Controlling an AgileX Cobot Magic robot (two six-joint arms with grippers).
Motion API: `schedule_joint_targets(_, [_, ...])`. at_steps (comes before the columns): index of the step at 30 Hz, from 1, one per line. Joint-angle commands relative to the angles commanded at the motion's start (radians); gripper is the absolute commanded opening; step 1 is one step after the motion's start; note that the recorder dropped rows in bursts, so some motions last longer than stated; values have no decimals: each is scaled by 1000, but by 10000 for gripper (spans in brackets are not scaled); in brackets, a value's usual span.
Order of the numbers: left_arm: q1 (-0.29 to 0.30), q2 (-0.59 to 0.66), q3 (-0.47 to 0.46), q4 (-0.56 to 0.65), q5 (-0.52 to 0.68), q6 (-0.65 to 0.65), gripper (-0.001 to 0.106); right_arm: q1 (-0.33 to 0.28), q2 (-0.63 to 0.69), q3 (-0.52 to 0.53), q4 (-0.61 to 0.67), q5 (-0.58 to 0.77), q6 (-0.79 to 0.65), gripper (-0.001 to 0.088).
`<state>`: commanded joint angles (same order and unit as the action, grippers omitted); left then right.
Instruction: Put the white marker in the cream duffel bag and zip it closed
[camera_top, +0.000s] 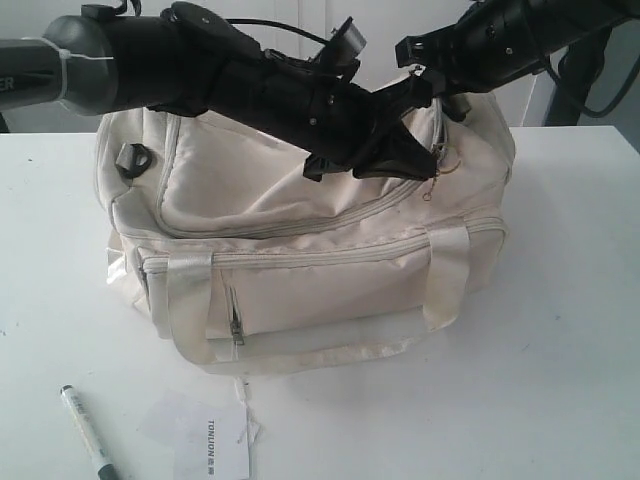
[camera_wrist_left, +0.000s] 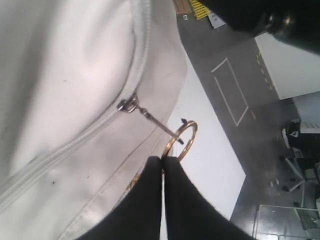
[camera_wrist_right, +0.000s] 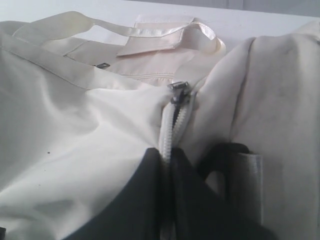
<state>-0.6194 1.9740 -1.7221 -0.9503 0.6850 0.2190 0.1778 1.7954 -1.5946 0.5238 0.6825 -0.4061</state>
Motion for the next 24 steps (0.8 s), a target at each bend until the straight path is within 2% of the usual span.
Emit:
schedule_joint_targets(5, [2, -23, 0, 138, 50, -67, 0, 0, 0, 0, 0, 0, 0, 0])
schedule_joint_targets(11, [6, -32, 0, 165, 108, -67, 0, 0, 0, 0, -2, 0, 0, 0])
schedule_joint_targets(17, [8, -32, 0, 260, 166, -115, 0, 0, 0, 0, -4, 0, 0, 0])
schedule_joint_targets(24, [8, -41, 0, 273, 201, -115, 0, 0, 0, 0, -4, -8, -2, 0])
